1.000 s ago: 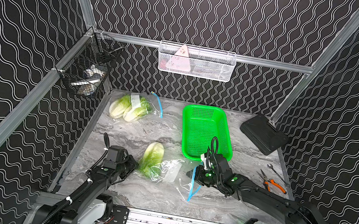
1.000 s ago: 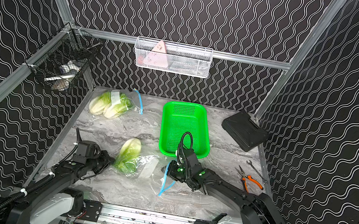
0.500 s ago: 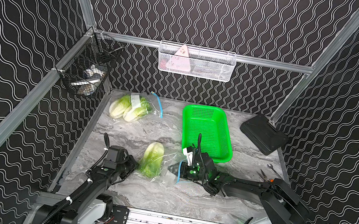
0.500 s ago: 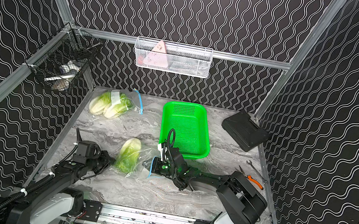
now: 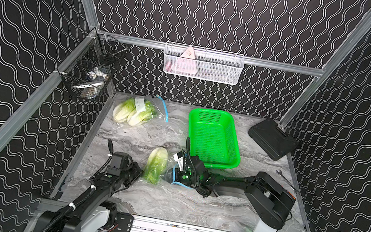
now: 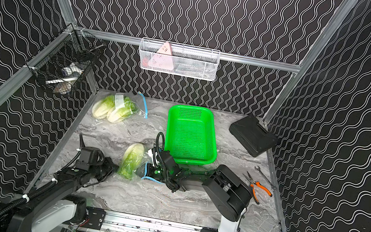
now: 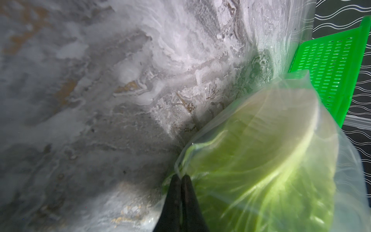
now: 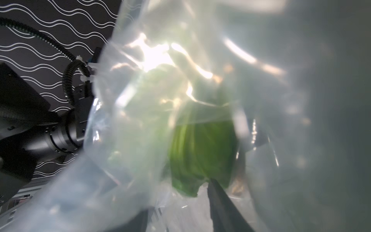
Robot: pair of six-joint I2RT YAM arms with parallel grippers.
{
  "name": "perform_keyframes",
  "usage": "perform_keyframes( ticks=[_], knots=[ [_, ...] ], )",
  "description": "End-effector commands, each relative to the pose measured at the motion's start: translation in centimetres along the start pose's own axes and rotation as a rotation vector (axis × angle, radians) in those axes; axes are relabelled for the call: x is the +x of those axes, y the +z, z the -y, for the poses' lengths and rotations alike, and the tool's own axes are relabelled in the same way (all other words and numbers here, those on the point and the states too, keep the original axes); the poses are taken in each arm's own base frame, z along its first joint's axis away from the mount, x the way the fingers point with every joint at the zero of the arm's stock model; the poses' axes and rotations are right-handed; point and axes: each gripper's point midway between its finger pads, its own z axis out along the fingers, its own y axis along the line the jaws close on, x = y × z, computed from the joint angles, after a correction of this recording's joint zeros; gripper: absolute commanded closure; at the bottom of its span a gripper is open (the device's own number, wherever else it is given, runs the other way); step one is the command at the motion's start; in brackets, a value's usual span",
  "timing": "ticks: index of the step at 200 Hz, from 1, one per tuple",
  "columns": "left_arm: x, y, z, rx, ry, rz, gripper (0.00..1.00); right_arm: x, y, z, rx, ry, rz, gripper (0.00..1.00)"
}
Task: Open the zip-top bag and take out the chinese cabbages
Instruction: Pick up the Chinese cabbage from the zipper food storage bag.
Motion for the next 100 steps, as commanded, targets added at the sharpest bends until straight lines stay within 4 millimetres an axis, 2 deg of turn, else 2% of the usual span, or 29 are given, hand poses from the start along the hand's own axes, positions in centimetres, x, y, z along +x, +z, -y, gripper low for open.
perform_keyframes(
  ticks=[1, 12, 35, 47, 61, 78, 100],
  knots=[
    [0.0, 0.1, 0.6, 0.029, 0.016, -0.009, 1.00, -0.5, 0.5, -0.6, -0.021, -0.043, 0.011, 0.45],
    [0.1, 0.1, 0.6, 0.030, 0.012, -0.014, 1.00, -0.4, 1.2, -0.1, -0.004, -0.058, -0.008, 0.41],
    [0.3, 0.1, 0.6, 0.036, 0.008, -0.018, 1.00, -0.4, 2.9, 1.9, 0.060, -0.053, -0.033, 0.42],
    [0.2, -0.1, 0.6, 0.033, 0.011, -0.014, 1.00, -0.5, 3.4, 2.5, 0.075, -0.040, -0.034, 0.53],
    [0.0, -0.3, 0.6, 0.027, 0.021, 0.000, 1.00, -0.7, 3.2, 2.8, 0.091, -0.037, -0.021, 0.79],
    [-0.2, -0.6, 0.5, 0.008, 0.036, 0.013, 1.00, -1.2, 1.8, 3.3, 0.133, -0.043, 0.022, 1.00],
    [-0.5, -0.8, 0.4, 0.001, 0.043, 0.027, 1.00, -2.0, -0.6, 4.0, 0.154, -0.025, 0.080, 1.00]
  ],
)
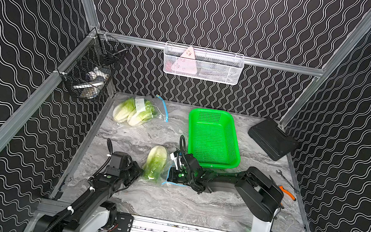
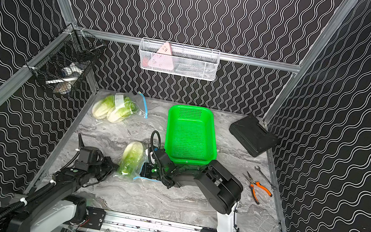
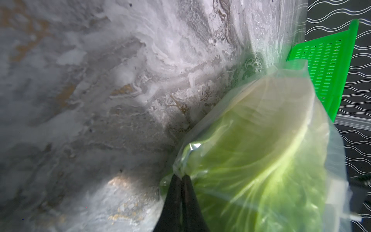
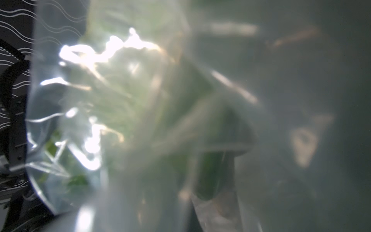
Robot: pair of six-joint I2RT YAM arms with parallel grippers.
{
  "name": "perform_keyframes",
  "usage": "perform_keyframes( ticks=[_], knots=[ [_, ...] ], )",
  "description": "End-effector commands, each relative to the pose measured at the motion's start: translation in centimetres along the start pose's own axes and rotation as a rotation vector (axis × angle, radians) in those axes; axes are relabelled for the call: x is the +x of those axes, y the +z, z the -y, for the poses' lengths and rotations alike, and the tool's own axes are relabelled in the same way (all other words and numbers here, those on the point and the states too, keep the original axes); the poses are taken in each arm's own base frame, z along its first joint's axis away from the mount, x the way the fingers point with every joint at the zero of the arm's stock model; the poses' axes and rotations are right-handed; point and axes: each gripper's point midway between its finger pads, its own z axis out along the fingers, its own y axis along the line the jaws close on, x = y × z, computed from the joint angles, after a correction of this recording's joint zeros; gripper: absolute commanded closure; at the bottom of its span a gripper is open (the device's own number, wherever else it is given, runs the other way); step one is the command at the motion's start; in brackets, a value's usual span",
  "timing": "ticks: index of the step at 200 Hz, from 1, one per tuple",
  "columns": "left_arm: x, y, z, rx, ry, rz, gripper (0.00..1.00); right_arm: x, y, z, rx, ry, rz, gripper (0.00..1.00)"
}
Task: Open the zip-top bag and take out the chinese cabbages
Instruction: Pick up the Chinese cabbage from the zipper food storage bag.
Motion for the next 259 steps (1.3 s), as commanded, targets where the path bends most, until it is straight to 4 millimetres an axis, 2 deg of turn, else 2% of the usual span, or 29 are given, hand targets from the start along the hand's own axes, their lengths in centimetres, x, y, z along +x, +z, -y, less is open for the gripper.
perform_keyframes(
  ticks=[1, 22, 41, 54, 65, 79, 108, 134, 172, 187, 225, 240, 259],
  knots=[
    [-0.2, -0.2, -0.2, -0.019, 0.024, 0.006, 1.00, -1.1, -1.9, 1.6, 0.060, 0.016, 0.071, 1.00],
    [-0.3, -0.3, -0.6, -0.031, 0.021, 0.015, 1.00, -1.0, -3.2, 2.3, 0.058, 0.034, 0.075, 1.00],
    [-0.4, -0.3, -0.7, -0.036, 0.025, 0.020, 1.00, -0.8, -4.0, 2.1, 0.037, 0.036, 0.077, 0.99],
    [-0.3, -0.2, -0.8, -0.033, 0.026, 0.012, 1.00, -1.1, -4.3, 1.7, 0.021, 0.029, 0.091, 0.69],
    [-0.1, 0.0, -1.0, -0.038, 0.019, 0.006, 1.00, -1.6, -4.3, 1.7, 0.018, 0.033, 0.111, 0.60],
    [0.0, 0.2, -1.3, -0.039, 0.015, 0.000, 1.00, -2.4, -4.2, 2.3, 0.029, 0.055, 0.144, 0.60],
    [0.1, 0.4, -1.3, -0.036, 0.013, -0.008, 1.00, -4.3, -3.1, 4.1, 0.063, 0.100, 0.182, 0.76],
    [0.2, 0.6, -1.2, -0.034, 0.019, -0.020, 1.00, -5.0, -1.4, 3.0, 0.006, 0.080, 0.142, 0.84],
    [0.3, 1.0, -1.1, -0.033, 0.023, -0.040, 1.00, -4.7, 0.2, 0.6, -0.109, 0.039, 0.092, 0.86],
    [0.3, 1.1, -1.1, -0.035, 0.022, -0.041, 1.00, -4.3, 0.7, -0.8, -0.145, 0.003, 0.064, 0.85],
    [0.2, 0.9, -1.1, -0.039, 0.028, -0.035, 1.00, -3.2, 0.5, -3.5, -0.226, -0.064, 0.050, 0.71],
    [0.2, 0.9, -1.2, -0.042, 0.031, -0.033, 1.00, -3.2, 0.1, -3.9, -0.235, -0.073, 0.067, 0.67],
    [0.2, 0.9, -1.3, -0.044, 0.031, -0.034, 1.00, -3.6, -0.4, -3.3, -0.209, -0.049, 0.113, 0.59]
  ],
)
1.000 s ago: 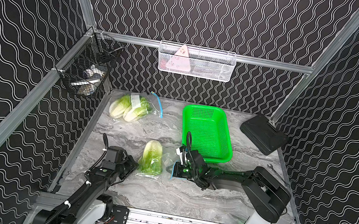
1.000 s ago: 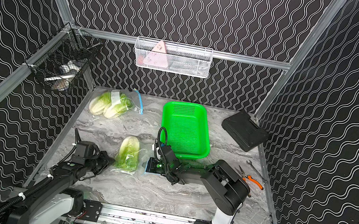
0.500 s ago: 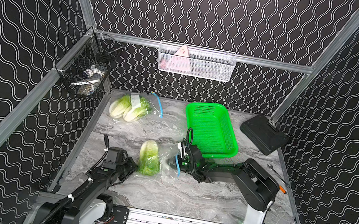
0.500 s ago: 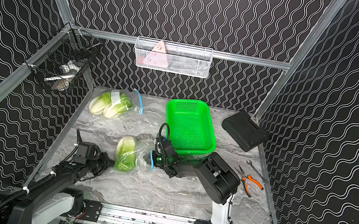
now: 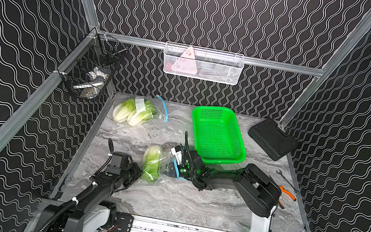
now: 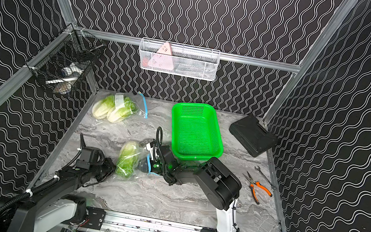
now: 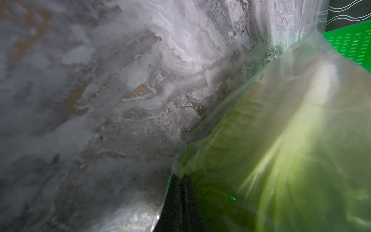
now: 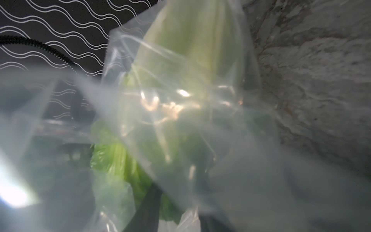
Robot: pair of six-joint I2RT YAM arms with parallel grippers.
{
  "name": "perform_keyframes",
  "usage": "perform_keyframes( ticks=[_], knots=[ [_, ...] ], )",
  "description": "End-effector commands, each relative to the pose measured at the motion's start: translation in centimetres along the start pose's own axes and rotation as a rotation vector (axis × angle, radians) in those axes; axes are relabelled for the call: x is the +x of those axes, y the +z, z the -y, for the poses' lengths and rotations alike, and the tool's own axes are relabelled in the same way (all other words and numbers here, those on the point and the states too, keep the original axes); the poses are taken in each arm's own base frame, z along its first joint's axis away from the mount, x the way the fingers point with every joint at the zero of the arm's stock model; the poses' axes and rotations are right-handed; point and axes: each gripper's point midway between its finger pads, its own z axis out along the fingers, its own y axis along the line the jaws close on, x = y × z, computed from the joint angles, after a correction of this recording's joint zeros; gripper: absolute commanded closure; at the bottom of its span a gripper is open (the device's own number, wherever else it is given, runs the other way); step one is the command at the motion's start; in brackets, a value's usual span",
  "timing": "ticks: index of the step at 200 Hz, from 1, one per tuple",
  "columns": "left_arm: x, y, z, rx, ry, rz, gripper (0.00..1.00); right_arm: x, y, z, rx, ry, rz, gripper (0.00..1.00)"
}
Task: Open the zip-top bag and take out the chinese cabbages
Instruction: Pick up the Chinese cabbage from the zipper food storage bag.
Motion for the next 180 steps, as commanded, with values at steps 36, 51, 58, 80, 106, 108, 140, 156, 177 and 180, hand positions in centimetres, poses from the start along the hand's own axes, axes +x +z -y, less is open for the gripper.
perform_keyframes(
  ticks=[36, 51, 58, 80, 106, 108, 140, 156, 177, 180],
  knots=[
    [-0.1, -0.1, 0.3, 0.003, 0.025, 0.003, 1.00, -2.4, -1.6, -1.5, -0.008, -0.034, 0.137, 0.46],
    [-0.1, -0.1, 0.3, 0.005, 0.024, 0.002, 1.00, -2.3, -0.9, -1.5, -0.009, -0.040, 0.100, 0.43],
    [-0.1, -0.2, 0.3, 0.005, 0.026, 0.002, 1.00, -2.0, -0.4, -1.3, -0.002, -0.036, 0.080, 0.42],
    [-0.1, -0.2, 0.3, 0.004, 0.030, 0.003, 1.00, -0.7, 1.7, -0.3, 0.018, -0.014, -0.028, 0.40],
    [-0.1, -0.2, 0.2, 0.003, 0.031, 0.001, 1.00, 0.7, 3.5, 0.5, 0.053, -0.042, -0.099, 0.39],
    [0.0, -0.2, 0.2, 0.002, 0.031, 0.000, 1.00, 0.8, 3.6, 0.5, 0.056, -0.046, -0.106, 0.39],
    [0.0, 0.0, 0.2, 0.007, 0.031, -0.004, 1.00, 1.5, 4.1, 0.7, 0.084, -0.073, -0.167, 0.35],
    [0.1, 0.0, 0.2, 0.005, 0.030, -0.007, 1.00, 1.7, 3.9, 0.9, 0.088, -0.052, -0.164, 0.61],
    [0.0, -0.3, 0.0, -0.006, 0.039, 0.007, 1.00, 1.0, 2.6, 0.8, 0.111, -0.055, -0.108, 1.00],
    [-0.1, -0.3, -0.1, -0.008, 0.040, 0.010, 1.00, 0.9, 2.4, 1.0, 0.119, -0.056, -0.101, 1.00]
  ],
)
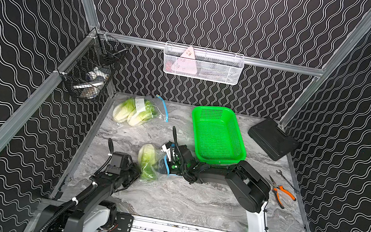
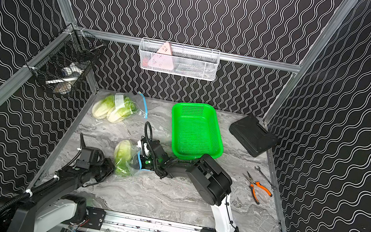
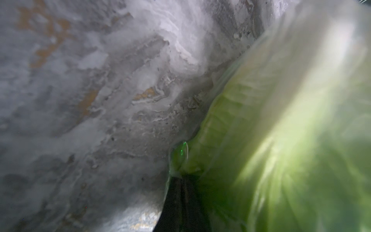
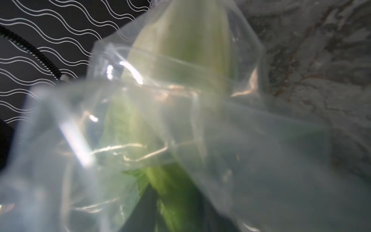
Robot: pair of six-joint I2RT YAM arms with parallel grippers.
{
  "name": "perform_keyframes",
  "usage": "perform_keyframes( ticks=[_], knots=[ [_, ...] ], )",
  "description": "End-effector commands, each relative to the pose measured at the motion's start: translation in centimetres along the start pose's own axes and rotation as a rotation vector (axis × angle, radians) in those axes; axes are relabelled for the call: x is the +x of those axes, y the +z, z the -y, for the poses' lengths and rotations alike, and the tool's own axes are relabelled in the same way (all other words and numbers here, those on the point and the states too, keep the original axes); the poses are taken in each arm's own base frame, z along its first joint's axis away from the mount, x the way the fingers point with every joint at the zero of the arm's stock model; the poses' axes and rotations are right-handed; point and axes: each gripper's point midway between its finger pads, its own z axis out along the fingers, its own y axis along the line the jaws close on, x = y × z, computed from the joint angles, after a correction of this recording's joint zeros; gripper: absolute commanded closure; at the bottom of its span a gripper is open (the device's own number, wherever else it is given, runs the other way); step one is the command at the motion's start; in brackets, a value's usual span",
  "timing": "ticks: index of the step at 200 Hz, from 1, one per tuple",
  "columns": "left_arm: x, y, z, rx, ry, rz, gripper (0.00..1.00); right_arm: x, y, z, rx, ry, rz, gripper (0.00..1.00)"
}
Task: Open the zip-top bag and take out the chinese cabbages
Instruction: Pick up the Chinese cabbage from the zipper food storage bag.
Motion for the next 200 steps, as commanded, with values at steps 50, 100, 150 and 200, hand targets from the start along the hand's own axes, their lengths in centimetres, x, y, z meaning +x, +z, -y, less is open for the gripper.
perform_keyframes(
  ticks=[50, 100, 150, 200],
  knots=[
    [-0.3, -1.3, 0.3, 0.004, 0.027, 0.041, 0.50, -0.5, -3.6, 1.0, 0.065, 0.054, 0.077, 1.00],
    [0.3, -2.1, 0.4, 0.054, -0.096, 0.032, 0.23, -1.4, -4.1, 3.8, 0.142, 0.167, 0.163, 1.00],
    [-0.1, -3.3, 2.3, 0.109, -0.103, 0.037, 0.32, -1.3, -4.1, 4.5, 0.182, 0.186, 0.164, 1.00],
    [0.8, -1.7, 1.9, 0.194, -0.220, 0.001, 0.44, -1.1, -3.5, 4.8, 0.175, 0.208, 0.155, 1.00]
  ],
)
